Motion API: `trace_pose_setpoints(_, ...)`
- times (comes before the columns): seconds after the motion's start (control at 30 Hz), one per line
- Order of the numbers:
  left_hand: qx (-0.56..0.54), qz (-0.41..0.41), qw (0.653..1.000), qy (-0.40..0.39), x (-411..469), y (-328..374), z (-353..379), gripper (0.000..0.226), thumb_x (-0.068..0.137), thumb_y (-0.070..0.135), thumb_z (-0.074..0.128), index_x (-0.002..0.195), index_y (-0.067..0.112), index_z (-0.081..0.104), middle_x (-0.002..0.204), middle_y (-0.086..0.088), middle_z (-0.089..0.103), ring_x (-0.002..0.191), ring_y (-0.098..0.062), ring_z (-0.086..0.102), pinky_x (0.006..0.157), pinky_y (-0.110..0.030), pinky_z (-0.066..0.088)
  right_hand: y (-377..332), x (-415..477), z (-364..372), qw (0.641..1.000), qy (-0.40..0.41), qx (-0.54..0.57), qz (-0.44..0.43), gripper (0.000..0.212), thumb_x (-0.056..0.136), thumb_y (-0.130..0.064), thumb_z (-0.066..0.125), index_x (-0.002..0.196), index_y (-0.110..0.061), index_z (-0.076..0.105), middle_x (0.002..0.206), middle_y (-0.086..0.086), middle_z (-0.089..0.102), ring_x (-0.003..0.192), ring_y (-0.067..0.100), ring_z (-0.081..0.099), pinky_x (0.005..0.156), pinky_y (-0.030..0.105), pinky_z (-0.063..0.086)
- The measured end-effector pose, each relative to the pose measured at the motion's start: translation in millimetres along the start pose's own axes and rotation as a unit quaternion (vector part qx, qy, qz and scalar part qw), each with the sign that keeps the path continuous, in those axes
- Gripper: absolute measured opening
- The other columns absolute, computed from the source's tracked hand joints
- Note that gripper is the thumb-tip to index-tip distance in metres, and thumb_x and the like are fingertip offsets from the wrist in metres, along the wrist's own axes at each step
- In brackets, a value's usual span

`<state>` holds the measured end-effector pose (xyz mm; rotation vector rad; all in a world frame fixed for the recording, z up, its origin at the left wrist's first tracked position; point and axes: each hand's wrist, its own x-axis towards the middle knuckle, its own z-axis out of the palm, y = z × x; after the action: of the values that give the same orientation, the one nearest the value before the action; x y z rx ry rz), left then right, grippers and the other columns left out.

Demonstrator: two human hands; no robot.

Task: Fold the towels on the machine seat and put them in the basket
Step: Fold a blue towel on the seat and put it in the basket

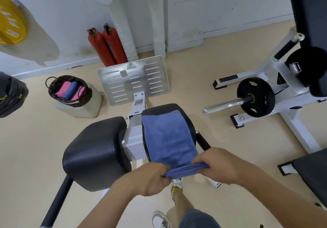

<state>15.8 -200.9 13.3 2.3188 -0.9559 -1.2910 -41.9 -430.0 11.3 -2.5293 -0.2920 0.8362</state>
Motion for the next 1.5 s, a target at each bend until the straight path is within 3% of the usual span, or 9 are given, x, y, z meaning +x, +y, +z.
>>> trace_pose_setpoints(0.13, -0.305, -0.04, 0.952, 0.006, 0, -19, -25, 0.033, 0.083, 0.041, 0.054, 0.097, 0.013, 0.064, 0.087, 0.0, 0.063, 0.081, -0.014, 0.055, 0.078, -0.032, 0.044, 6, 15, -29, 0.971, 0.013, 0.238, 0.022, 0.024, 0.083, -0.019, 0.063, 0.069, -0.006, 0.051, 0.064, 0.004, 0.041, 0.058, 0.01, 0.037, 0.059, 0.026, 0.032)
trace_pose_setpoints(0.2, -0.4, -0.057, 0.912, 0.07, 2, -23, -35, 0.025, 0.092, 0.035, 0.056, 0.104, 0.017, 0.067, 0.098, 0.002, 0.07, 0.091, -0.019, 0.065, 0.084, -0.035, 0.052, 8, 28, -38, 0.951, 0.071, 0.3, 0.026, 0.012, 0.087, -0.017, 0.065, 0.077, -0.011, 0.062, 0.067, 0.0, 0.053, 0.06, 0.005, 0.046, 0.06, 0.018, 0.039)
trace_pose_setpoints(0.33, -0.339, -0.097, 0.902, 0.248, 20, -27, -57, 0.019, 0.095, 0.035, 0.053, 0.1, 0.022, 0.066, 0.095, -0.001, 0.071, 0.09, -0.021, 0.066, 0.081, -0.04, 0.057, 9, 68, -49, 0.913, 0.19, 0.355, 0.07, 0.009, 0.088, -0.016, 0.064, 0.096, -0.02, 0.064, 0.079, -0.007, 0.062, 0.072, 0.007, 0.055, 0.068, 0.019, 0.043)
trace_pose_setpoints(0.47, -0.226, -0.138, 0.903, 0.338, 40, -36, -63, 0.005, 0.095, 0.028, 0.054, 0.095, 0.028, 0.059, 0.085, 0.007, 0.065, 0.081, -0.01, 0.061, 0.066, -0.017, 0.047, 6, 106, -52, 0.921, 0.206, 0.314, 0.106, 0.025, 0.089, -0.016, 0.059, 0.112, -0.025, 0.06, 0.106, -0.009, 0.064, 0.097, 0.011, 0.059, 0.08, 0.02, 0.044)
trace_pose_setpoints(0.57, -0.174, -0.155, 0.914, 0.331, 50, -43, -62, 0.014, 0.096, 0.03, 0.05, 0.102, 0.026, 0.062, 0.088, 0.008, 0.064, 0.081, -0.012, 0.059, 0.067, -0.019, 0.044, 7, 124, -51, 0.948, 0.193, 0.22, 0.126, 0.032, 0.091, -0.018, 0.055, 0.123, -0.023, 0.058, 0.118, -0.007, 0.061, 0.107, 0.013, 0.056, 0.089, 0.02, 0.042)
trace_pose_setpoints(0.67, -0.141, -0.171, 0.92, 0.324, 60, -52, -64, 0.02, 0.098, 0.036, 0.045, 0.109, 0.026, 0.059, 0.098, 0.006, 0.067, 0.087, -0.013, 0.06, 0.072, -0.025, 0.047, 9, 136, -53, 0.965, 0.183, 0.135, 0.132, 0.022, 0.094, -0.021, 0.051, 0.113, -0.023, 0.062, 0.11, -0.006, 0.064, 0.098, 0.013, 0.058, 0.083, 0.023, 0.045)
trace_pose_setpoints(0.93, -0.125, -0.21, 0.916, 0.318, 79, -65, -75, 0.019, 0.095, 0.033, 0.051, 0.102, 0.02, 0.063, 0.09, 0.003, 0.066, 0.074, -0.009, 0.055, 0.058, -0.013, 0.035, 16, 159, -60, 0.985, 0.122, -0.007, 0.12, 0.019, 0.097, -0.027, 0.044, 0.108, -0.023, 0.058, 0.104, -0.003, 0.061, 0.092, 0.019, 0.058, 0.073, 0.03, 0.045)
trace_pose_setpoints(1.23, -0.157, -0.222, 0.912, 0.306, 84, -73, -71, 0.017, 0.09, 0.033, 0.057, 0.096, 0.021, 0.067, 0.092, 0.004, 0.065, 0.074, -0.009, 0.056, 0.058, -0.012, 0.034, 22, 169, -67, 0.99, 0.063, 0.002, 0.126, 0.009, 0.094, -0.026, 0.048, 0.096, -0.022, 0.055, 0.095, -0.004, 0.06, 0.084, 0.017, 0.056, 0.065, 0.027, 0.041)
trace_pose_setpoints(1.5, -0.276, -0.214, 0.908, 0.233, 81, -89, -84, 0.01, 0.086, 0.029, 0.068, 0.092, 0.023, 0.075, 0.083, 0.007, 0.072, 0.079, -0.01, 0.066, 0.07, -0.02, 0.05, 23, 173, -76, 0.987, 0.018, 0.07, 0.145, 0.006, 0.091, -0.028, 0.054, 0.096, -0.024, 0.056, 0.099, -0.002, 0.062, 0.087, 0.015, 0.057, 0.069, 0.026, 0.043)
